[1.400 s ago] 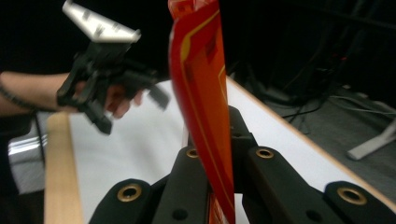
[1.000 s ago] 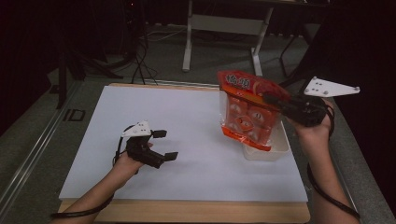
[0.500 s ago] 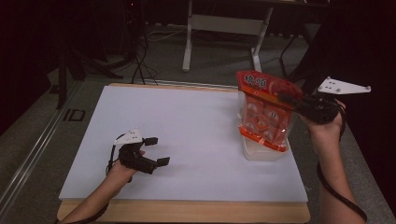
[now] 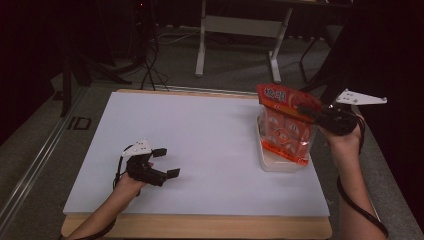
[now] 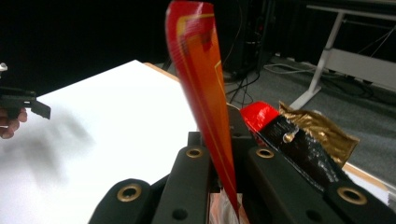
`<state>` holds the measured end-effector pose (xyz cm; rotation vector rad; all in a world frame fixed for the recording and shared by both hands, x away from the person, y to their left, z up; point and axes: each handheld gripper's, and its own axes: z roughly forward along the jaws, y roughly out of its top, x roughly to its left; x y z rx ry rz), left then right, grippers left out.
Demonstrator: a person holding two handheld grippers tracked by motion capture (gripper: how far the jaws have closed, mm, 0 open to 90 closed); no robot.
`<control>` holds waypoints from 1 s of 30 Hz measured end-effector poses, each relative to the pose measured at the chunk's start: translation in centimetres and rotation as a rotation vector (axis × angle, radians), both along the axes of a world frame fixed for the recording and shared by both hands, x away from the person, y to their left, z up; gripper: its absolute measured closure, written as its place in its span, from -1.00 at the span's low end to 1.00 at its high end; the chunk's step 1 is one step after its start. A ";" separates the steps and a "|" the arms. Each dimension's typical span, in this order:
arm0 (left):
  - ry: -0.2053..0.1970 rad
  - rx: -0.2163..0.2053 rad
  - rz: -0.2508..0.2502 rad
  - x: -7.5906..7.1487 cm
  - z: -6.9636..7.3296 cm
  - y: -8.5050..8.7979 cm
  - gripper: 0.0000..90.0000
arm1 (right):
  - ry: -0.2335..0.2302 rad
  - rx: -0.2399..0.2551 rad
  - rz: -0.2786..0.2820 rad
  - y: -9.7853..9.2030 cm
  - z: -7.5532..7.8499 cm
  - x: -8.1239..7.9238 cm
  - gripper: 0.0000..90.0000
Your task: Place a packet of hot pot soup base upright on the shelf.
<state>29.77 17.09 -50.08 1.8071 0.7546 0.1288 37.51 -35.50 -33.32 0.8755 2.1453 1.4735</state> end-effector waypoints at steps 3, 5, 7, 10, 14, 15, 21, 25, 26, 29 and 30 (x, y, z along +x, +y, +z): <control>0.001 -0.004 0.006 0.0 -0.1 0.1 -0.97 | 0.013 0.009 0.001 -0.1 -0.8 0.3 1.00; 0.002 0.000 0.009 0.1 -0.2 0.2 -0.97 | 0.022 0.007 -0.003 -0.1 -1.3 0.4 1.00; 0.002 0.001 0.011 0.2 -0.3 0.2 -0.97 | 0.023 0.009 -0.003 -0.2 -1.5 0.5 1.00; 0.007 -0.001 0.013 0.2 -0.4 0.2 -0.97 | 0.034 0.019 -0.011 -0.3 -2.3 0.5 1.00; 0.008 0.012 0.013 0.2 -0.5 0.2 -0.97 | 0.057 0.008 -0.013 -0.5 -3.5 0.7 1.00; 0.009 0.013 0.013 0.2 -0.5 0.3 -0.97 | 0.057 0.008 -0.013 -0.5 -3.5 0.7 1.00; 0.015 0.015 0.012 0.3 -0.7 0.1 -0.97 | 0.071 0.033 -0.030 -1.6 -5.0 0.5 1.00; 0.018 0.019 0.010 0.3 -0.8 0.1 -0.97 | 0.072 0.011 -0.039 -1.7 -5.3 0.3 0.99; 0.019 0.017 0.010 0.3 -0.9 0.1 -0.97 | 0.072 0.004 -0.041 -1.7 -5.5 0.2 0.99; 0.022 0.014 0.010 0.3 -0.9 0.1 -0.97 | 0.091 0.034 -0.049 -2.4 -6.6 0.1 0.99; 0.023 0.014 0.009 0.3 -0.9 0.2 -0.97 | 0.091 0.034 -0.049 -2.4 -6.6 0.1 0.99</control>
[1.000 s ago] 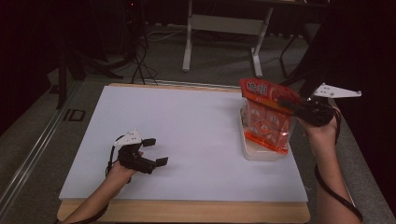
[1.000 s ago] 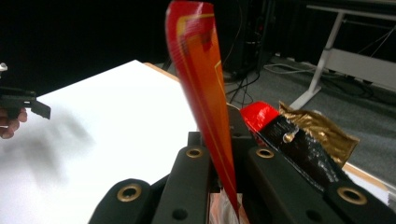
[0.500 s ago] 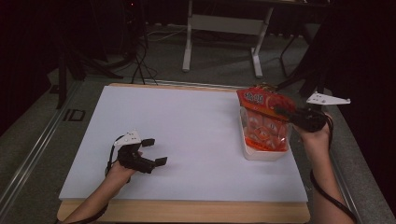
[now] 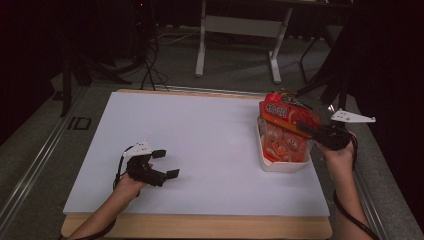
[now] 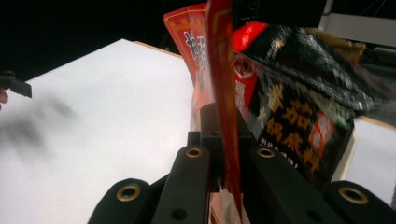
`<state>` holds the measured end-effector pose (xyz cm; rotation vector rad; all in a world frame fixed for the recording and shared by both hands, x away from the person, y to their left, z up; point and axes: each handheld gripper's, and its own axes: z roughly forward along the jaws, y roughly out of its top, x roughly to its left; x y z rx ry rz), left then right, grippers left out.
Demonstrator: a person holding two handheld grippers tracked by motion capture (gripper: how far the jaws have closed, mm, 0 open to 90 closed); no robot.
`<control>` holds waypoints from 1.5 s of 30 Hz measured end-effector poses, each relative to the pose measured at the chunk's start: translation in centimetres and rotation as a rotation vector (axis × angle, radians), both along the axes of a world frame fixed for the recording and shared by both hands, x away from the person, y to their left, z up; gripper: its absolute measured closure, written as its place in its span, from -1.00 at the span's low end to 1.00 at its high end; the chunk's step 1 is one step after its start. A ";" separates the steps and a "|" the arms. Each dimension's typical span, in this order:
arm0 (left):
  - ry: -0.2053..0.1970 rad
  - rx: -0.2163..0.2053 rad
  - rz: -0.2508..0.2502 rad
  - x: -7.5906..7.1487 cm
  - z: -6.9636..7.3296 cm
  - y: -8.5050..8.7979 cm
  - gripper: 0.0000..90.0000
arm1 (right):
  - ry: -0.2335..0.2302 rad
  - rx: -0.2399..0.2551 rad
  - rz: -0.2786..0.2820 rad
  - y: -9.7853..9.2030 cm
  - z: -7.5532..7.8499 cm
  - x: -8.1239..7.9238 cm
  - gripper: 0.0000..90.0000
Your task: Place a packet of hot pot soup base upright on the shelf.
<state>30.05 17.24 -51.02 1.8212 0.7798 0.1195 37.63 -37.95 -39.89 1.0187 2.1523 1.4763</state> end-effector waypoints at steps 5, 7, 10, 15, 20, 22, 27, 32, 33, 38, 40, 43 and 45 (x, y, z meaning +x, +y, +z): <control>0.007 0.007 -0.005 0.1 -0.2 -0.1 -0.97 | 0.003 0.007 -0.009 -0.3 -0.1 -0.1 0.98; 0.010 0.008 -0.007 0.1 -0.2 -0.2 -0.97 | 0.000 -0.010 -0.016 -0.1 0.1 -0.1 0.93; 0.011 0.009 -0.006 0.1 -0.3 -0.2 -0.97 | -0.013 -0.003 -0.026 0.0 0.7 -0.2 0.70; 0.014 0.009 -0.004 0.2 -0.4 -0.1 -0.97 | -0.026 0.000 -0.043 0.2 2.2 -0.4 0.58; 0.015 0.005 -0.001 0.1 -0.4 -0.1 -0.97 | -0.067 0.002 -0.044 1.2 5.3 -1.2 0.19; 0.016 0.003 -0.002 0.1 -0.4 0.0 -0.97 | -0.078 0.005 -0.039 1.6 6.0 -1.5 0.11; 0.016 0.006 -0.004 0.1 -0.4 0.0 -0.97 | -0.100 -0.007 -0.024 2.9 7.5 -2.2 -0.14; 0.016 0.009 -0.004 0.0 -0.4 -0.1 -0.97 | -0.110 0.006 0.003 4.1 8.2 -3.0 -0.29; 0.015 0.010 -0.004 0.0 -0.4 -0.1 -0.97 | -0.112 0.006 0.005 4.4 8.2 -3.1 -0.32; 0.013 0.016 -0.007 0.0 -0.4 -0.1 -0.97 | -0.119 0.035 0.040 5.5 8.0 -3.8 -0.42; 0.012 0.014 -0.007 0.0 -0.5 -0.1 -0.97 | -0.120 0.048 0.057 6.1 7.6 -4.0 -0.52; 0.012 0.013 -0.008 -0.1 -0.5 -0.1 -0.97 | -0.121 0.046 0.090 7.1 6.9 -4.3 -0.65; 0.014 0.011 -0.007 -0.1 -0.4 0.0 -0.97 | -0.118 0.050 0.109 7.6 6.3 -4.6 -0.67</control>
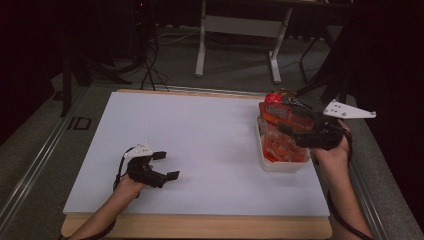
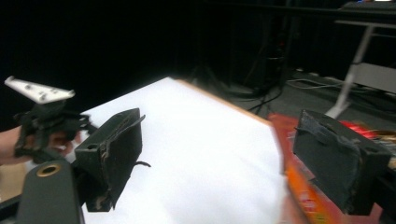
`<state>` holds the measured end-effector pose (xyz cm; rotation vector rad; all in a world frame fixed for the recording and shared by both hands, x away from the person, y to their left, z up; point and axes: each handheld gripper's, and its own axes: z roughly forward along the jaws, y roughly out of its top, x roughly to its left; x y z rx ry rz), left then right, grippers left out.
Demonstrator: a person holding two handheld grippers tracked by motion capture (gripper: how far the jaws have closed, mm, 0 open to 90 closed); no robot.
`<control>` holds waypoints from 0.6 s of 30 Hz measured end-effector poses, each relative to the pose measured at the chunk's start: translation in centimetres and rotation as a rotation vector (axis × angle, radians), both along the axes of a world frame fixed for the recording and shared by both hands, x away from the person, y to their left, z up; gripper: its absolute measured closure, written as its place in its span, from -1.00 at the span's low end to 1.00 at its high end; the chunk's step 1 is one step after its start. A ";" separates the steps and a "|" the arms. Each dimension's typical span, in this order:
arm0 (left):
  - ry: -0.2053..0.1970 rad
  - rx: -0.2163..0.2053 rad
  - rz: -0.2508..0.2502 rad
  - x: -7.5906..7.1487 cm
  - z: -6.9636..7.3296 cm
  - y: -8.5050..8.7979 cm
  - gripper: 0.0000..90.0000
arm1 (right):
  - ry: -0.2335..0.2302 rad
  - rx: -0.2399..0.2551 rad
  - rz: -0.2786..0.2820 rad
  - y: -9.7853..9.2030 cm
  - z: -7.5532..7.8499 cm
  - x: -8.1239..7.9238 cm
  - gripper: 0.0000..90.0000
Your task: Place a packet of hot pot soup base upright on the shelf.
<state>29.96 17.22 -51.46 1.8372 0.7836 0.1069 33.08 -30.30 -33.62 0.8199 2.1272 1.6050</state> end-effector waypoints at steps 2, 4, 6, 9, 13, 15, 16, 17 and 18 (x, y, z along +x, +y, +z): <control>0.002 -0.001 0.001 0.0 0.0 0.0 -0.97 | 0.007 -0.001 0.021 0.6 -0.8 -0.2 -0.69; 0.002 -0.001 -0.001 0.0 0.0 0.0 -0.97 | 0.016 0.007 0.040 1.1 -1.6 -0.3 -0.69; 0.000 -0.001 0.000 0.0 0.0 0.0 -0.97 | 0.017 -0.001 0.046 1.6 -2.4 -0.4 -0.69; 0.001 0.000 -0.001 0.0 0.0 0.0 -0.97 | 0.038 -0.020 0.062 2.2 -3.6 -0.5 -0.70; 0.000 0.002 -0.003 0.0 -0.1 0.0 -0.97 | 0.068 -0.025 0.094 2.9 -5.4 -0.4 -0.70; 0.001 0.000 -0.005 0.0 -0.1 0.0 -0.97 | 0.078 -0.026 0.102 3.1 -5.8 -0.4 -0.70; 0.001 0.000 -0.005 0.0 -0.1 0.0 -0.97 | 0.079 -0.030 0.104 3.2 -6.3 -0.4 -0.70; 0.001 0.001 -0.005 0.0 -0.1 0.0 -0.97 | 0.093 -0.030 0.113 3.4 -7.0 -0.3 -0.70; 0.001 0.001 -0.006 0.0 -0.1 0.0 -0.97 | 0.098 -0.034 0.116 3.4 -7.4 -0.3 -0.70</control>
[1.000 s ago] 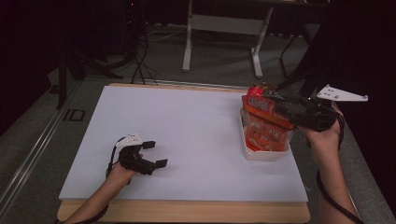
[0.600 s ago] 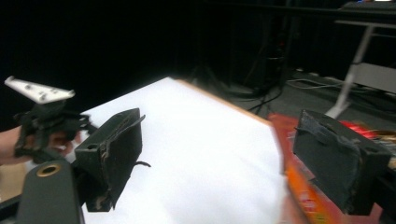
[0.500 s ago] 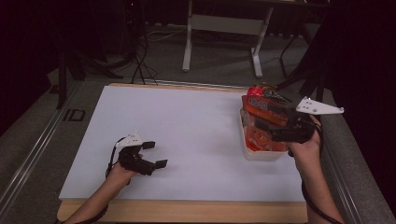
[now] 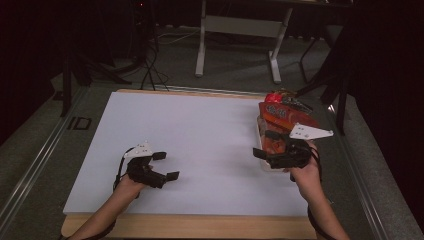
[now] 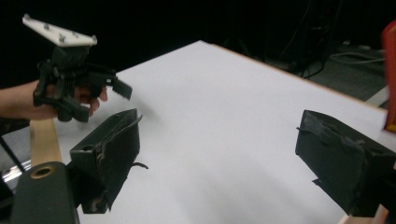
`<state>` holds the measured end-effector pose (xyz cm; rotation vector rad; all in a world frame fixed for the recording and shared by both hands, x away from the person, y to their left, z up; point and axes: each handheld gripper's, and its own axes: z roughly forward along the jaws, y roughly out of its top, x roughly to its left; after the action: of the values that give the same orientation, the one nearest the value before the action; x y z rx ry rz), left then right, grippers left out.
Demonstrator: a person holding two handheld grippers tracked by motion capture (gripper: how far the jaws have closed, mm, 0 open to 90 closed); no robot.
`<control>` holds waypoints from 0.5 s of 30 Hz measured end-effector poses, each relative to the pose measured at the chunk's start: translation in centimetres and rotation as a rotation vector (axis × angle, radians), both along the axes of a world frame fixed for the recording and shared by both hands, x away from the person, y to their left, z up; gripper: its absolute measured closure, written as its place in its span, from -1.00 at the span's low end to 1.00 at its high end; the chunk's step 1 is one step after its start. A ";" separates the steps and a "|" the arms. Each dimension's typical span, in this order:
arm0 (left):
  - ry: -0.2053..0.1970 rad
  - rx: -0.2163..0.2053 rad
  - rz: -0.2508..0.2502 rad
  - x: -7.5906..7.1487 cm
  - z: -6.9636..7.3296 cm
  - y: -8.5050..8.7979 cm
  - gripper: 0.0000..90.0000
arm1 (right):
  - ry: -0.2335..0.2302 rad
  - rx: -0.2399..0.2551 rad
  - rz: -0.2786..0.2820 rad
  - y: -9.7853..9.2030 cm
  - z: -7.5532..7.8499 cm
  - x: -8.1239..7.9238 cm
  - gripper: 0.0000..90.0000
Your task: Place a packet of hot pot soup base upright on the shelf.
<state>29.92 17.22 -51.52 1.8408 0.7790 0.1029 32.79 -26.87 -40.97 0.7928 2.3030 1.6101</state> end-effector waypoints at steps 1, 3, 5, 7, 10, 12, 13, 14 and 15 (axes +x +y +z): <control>0.000 0.000 -0.001 0.0 0.0 0.0 -0.97 | 0.000 -0.009 -0.003 0.1 -0.3 0.0 -0.70; -0.001 0.000 -0.001 0.0 0.0 0.0 -0.97 | 0.007 -0.011 0.006 0.1 -0.9 0.0 -0.70; 0.000 0.000 0.001 0.0 0.0 0.0 -0.97 | 0.020 -0.008 0.009 0.1 -1.6 0.0 -0.70; -0.001 -0.001 -0.001 0.0 0.0 0.0 -0.97 | 0.035 -0.002 0.017 0.1 -2.3 0.0 -0.69; -0.003 0.003 -0.004 0.0 0.0 -0.1 -0.97 | 0.051 -0.025 0.019 0.2 -3.3 -0.2 -0.69; -0.004 0.004 -0.005 0.0 0.0 -0.1 -0.97 | 0.054 -0.045 0.023 0.3 -3.9 -0.3 -0.69; -0.004 0.004 -0.005 0.0 0.0 -0.1 -0.97 | 0.054 -0.045 0.023 0.3 -3.9 -0.3 -0.69; -0.003 0.002 -0.005 0.0 -0.1 -0.1 -0.97 | 0.068 -0.053 0.030 0.5 -4.4 -0.4 -0.69; -0.003 0.002 -0.005 0.0 -0.1 -0.1 -0.97 | 0.068 -0.053 0.030 0.5 -4.4 -0.4 -0.69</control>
<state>29.92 17.10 -51.58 1.8445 0.7723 0.1029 32.42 -26.39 -45.33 0.8167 2.4046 1.5499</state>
